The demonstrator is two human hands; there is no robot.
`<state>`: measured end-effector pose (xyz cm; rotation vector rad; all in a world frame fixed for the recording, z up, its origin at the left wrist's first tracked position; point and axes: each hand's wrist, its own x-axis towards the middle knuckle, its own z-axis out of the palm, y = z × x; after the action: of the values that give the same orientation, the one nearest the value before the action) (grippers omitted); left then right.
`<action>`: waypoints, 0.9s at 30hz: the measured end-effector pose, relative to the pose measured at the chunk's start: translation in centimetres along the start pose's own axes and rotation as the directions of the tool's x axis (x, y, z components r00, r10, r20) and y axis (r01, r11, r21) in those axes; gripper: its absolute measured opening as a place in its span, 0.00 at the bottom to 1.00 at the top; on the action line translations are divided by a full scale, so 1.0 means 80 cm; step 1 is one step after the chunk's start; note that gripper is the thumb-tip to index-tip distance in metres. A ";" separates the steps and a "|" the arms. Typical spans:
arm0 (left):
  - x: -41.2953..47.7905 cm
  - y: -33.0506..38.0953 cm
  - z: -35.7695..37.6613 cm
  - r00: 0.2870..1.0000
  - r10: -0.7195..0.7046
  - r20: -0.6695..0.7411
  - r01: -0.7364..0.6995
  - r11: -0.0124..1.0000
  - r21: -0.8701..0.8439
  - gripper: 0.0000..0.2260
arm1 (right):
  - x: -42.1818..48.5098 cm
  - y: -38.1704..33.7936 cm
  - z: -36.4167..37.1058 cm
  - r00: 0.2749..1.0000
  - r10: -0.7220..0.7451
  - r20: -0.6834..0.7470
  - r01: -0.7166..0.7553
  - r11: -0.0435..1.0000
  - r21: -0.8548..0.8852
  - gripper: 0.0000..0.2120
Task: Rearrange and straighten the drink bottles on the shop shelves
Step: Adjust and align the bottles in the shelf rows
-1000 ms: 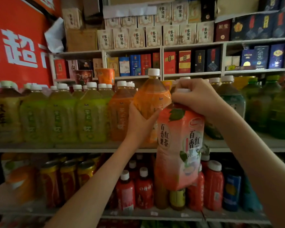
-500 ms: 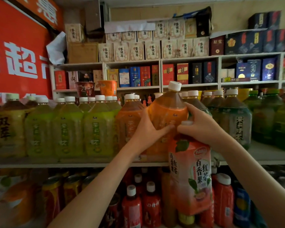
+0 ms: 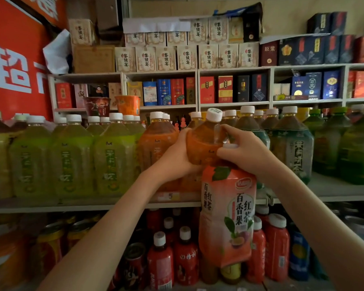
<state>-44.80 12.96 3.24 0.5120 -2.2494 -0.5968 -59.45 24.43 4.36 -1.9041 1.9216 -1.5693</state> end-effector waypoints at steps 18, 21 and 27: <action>0.005 0.020 0.007 0.993 -0.008 -0.119 0.055 0.915 0.400 0.50 | 0.000 -0.005 0.013 0.999 0.037 0.003 -0.037 0.999 0.009 0.29; 0.002 0.025 0.012 0.994 -0.016 -0.111 0.058 0.923 0.379 0.50 | -0.006 -0.008 0.003 0.996 0.062 -0.064 -0.064 0.998 -0.023 0.21; -0.020 0.040 0.018 0.957 -0.025 -0.291 0.150 0.896 0.417 0.46 | -0.025 -0.019 -0.017 0.990 -0.036 -0.135 0.015 0.988 -0.152 0.06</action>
<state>-45.42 16.74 3.26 0.8686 -2.0904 -0.0435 -58.65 27.19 4.78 -1.9297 2.1362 -1.6472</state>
